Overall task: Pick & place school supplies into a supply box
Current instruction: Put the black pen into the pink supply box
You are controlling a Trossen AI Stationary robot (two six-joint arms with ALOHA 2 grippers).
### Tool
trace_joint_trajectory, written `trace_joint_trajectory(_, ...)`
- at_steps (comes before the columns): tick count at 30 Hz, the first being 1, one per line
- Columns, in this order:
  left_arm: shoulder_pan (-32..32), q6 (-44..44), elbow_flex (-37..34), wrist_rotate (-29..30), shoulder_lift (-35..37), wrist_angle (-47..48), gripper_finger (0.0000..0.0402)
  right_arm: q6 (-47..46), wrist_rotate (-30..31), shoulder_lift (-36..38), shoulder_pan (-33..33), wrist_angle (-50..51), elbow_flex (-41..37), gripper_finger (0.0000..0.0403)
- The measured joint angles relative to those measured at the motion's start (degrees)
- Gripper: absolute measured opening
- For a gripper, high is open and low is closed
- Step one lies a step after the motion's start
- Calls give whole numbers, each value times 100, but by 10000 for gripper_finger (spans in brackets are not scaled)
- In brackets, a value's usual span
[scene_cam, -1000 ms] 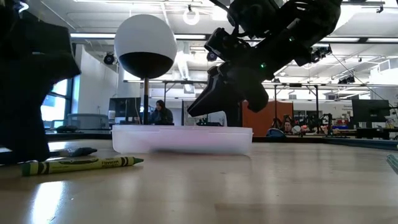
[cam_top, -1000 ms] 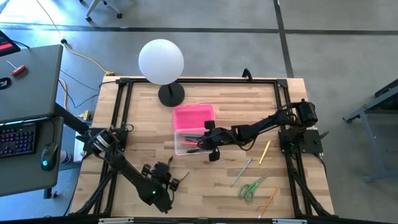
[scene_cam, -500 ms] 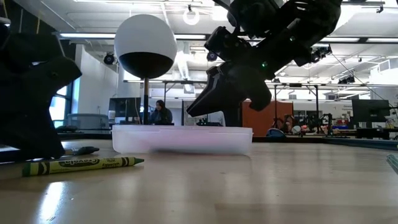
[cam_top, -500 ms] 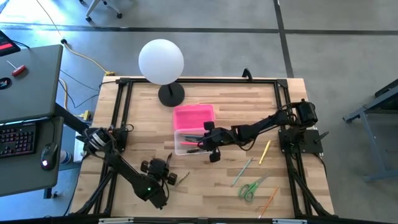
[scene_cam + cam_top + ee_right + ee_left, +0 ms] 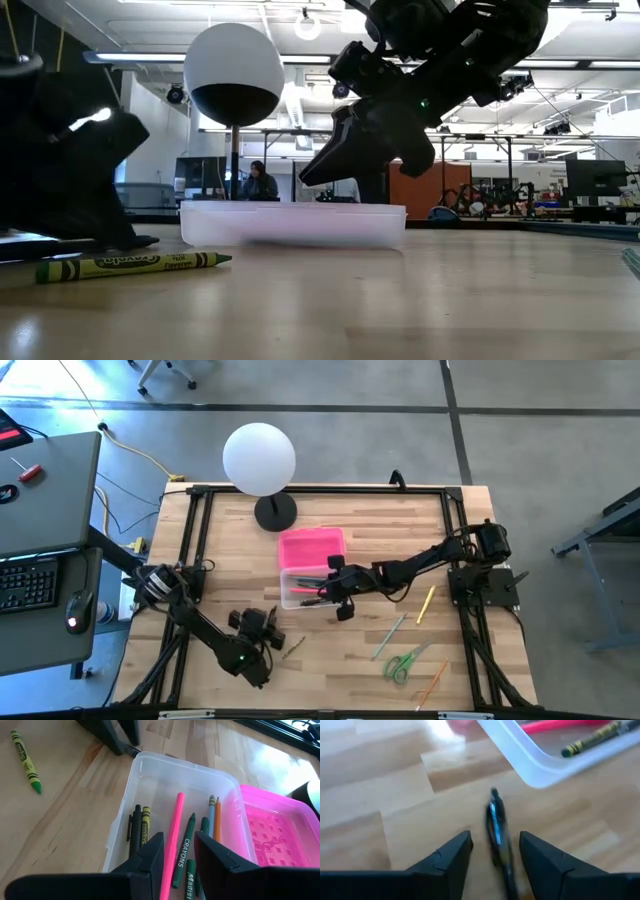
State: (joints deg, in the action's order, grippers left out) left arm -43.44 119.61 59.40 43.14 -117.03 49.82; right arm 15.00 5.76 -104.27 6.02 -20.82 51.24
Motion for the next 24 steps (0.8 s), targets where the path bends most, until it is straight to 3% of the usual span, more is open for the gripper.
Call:
trace_joint_trajectory(9,-117,-95,-562,703,-22,-768,171,0,2,0,0,2,0,87)
trace_joint_trajectory(14,-322,-132,-567,847,-126,-845,153,0,1,0,0,4,0,87)
trace_joint_trajectory(24,-563,590,-550,1273,-432,-620,139,-109,2,0,0,13,0,87)
